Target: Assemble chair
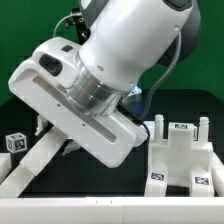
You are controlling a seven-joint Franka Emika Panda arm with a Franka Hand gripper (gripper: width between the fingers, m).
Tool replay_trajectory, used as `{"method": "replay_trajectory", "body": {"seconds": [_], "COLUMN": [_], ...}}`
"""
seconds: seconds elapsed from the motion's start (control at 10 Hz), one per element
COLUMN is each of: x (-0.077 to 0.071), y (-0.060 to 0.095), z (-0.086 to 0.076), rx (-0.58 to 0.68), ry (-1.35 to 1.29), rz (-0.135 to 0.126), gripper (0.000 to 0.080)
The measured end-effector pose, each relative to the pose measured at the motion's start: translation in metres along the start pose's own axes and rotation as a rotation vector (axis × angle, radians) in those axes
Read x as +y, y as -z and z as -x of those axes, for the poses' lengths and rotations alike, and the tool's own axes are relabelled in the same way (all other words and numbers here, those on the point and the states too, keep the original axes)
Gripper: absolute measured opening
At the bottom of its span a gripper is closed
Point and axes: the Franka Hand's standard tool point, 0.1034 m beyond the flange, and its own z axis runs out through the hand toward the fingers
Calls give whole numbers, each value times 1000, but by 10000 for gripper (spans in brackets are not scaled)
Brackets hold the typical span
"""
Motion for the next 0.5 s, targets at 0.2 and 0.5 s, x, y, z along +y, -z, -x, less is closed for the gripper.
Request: {"method": "replay_trajectory", "body": {"seconds": [0.2, 0.5], "x": [0, -2], "y": [0, -1], "z": [0, 0], "rx": [1, -3], "ry": [0, -1], "rz": [1, -2], "gripper": [287, 572]}}
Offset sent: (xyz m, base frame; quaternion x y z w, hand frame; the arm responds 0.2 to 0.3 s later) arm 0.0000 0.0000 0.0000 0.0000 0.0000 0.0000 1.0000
